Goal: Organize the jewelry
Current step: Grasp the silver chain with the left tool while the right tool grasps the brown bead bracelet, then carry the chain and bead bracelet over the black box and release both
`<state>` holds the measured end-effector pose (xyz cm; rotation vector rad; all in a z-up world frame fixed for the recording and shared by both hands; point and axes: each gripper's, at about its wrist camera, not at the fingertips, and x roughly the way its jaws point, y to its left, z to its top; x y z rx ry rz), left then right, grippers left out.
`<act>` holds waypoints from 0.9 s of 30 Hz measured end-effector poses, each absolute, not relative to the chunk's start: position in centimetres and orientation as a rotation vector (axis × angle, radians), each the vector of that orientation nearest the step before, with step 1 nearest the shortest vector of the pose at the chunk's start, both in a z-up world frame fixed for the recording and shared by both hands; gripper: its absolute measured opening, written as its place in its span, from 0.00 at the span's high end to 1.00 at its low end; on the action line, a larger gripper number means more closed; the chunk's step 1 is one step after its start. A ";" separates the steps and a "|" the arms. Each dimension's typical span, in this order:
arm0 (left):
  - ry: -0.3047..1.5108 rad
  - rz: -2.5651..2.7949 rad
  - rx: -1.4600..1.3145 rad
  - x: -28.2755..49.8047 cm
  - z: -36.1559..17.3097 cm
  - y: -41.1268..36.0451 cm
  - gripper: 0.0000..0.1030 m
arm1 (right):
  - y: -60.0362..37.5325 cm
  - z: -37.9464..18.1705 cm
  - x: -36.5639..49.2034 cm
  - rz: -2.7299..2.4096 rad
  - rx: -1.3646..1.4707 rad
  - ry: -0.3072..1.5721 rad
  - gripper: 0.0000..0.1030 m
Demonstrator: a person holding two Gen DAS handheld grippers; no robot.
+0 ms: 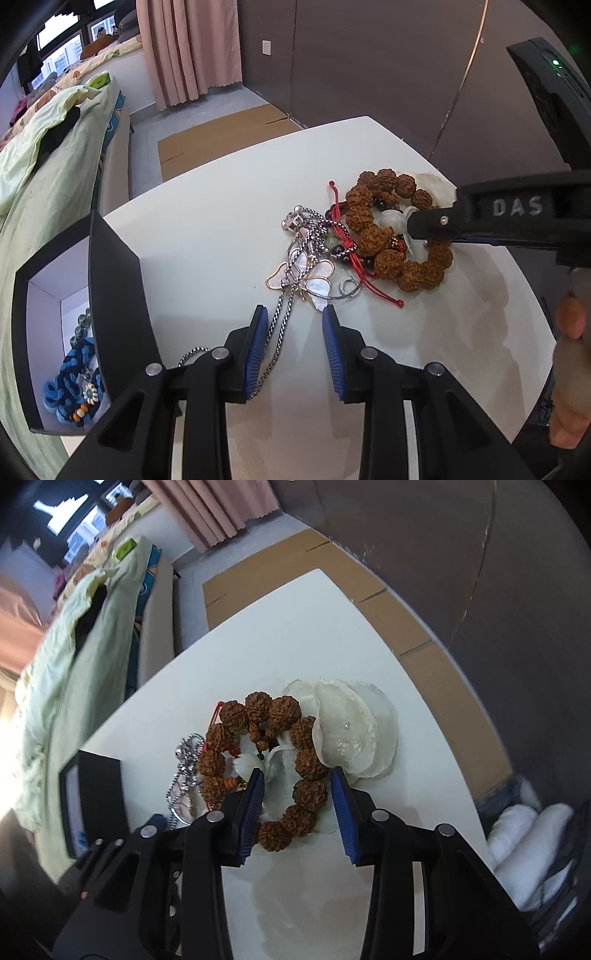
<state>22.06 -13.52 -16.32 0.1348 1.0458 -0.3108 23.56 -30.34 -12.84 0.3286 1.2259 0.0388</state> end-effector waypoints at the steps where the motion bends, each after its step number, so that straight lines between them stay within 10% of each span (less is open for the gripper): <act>1: 1.043 -0.311 0.140 21.9 -16.3 -13.6 0.73 | -30.1 -12.8 23.4 0.019 0.299 1.221 0.75; 7: 1.014 -0.285 0.122 21.7 -16.4 -12.4 1.00 | -30.6 -12.6 22.9 0.019 0.303 1.191 0.81; 27: 0.934 -0.376 0.102 18.8 -11.6 -12.1 0.91 | -31.5 -5.3 19.4 0.113 0.427 0.922 0.82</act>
